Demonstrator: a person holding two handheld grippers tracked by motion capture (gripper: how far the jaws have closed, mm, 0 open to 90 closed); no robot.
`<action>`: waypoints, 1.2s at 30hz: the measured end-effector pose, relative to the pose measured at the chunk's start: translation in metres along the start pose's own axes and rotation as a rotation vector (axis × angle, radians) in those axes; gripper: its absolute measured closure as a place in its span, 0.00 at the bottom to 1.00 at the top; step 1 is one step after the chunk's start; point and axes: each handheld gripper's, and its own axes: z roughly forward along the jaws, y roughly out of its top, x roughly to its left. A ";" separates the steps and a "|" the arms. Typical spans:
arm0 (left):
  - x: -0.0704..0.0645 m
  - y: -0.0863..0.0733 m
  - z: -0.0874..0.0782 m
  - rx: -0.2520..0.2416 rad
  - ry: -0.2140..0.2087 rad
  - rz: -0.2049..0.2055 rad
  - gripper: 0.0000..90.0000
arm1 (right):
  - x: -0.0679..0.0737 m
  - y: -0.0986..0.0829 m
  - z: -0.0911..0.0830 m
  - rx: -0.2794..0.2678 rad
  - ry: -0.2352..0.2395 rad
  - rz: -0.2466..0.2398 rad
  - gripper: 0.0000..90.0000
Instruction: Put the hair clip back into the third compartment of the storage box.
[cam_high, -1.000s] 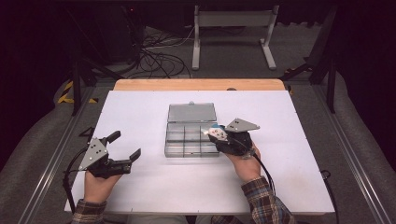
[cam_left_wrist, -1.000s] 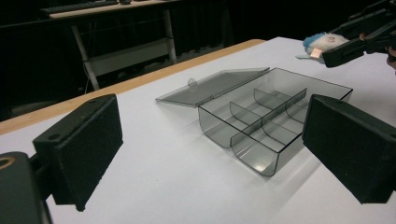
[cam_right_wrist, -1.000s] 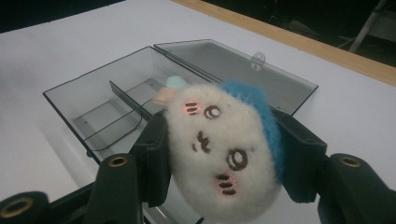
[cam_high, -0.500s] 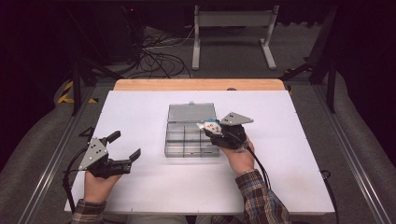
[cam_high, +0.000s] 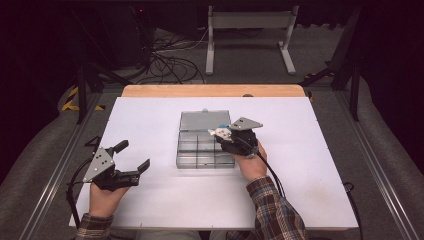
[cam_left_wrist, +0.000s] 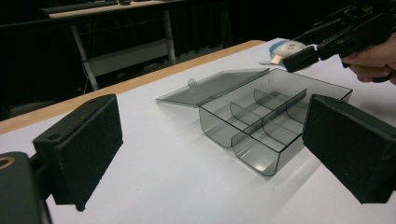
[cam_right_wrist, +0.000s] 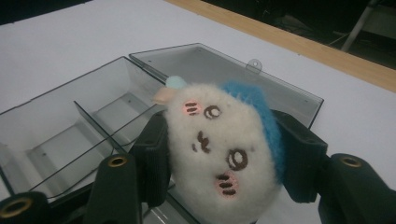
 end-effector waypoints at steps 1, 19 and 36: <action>0.000 0.000 0.000 -0.001 0.000 -0.003 0.06 | 0.000 0.000 0.001 0.005 -0.002 0.000 0.50; 0.001 0.000 -0.001 0.003 0.000 0.000 0.06 | 0.004 -0.006 0.019 0.056 0.026 -0.033 0.47; 0.001 0.000 0.000 0.002 0.001 0.002 0.06 | 0.004 -0.010 0.025 0.094 0.020 -0.036 0.39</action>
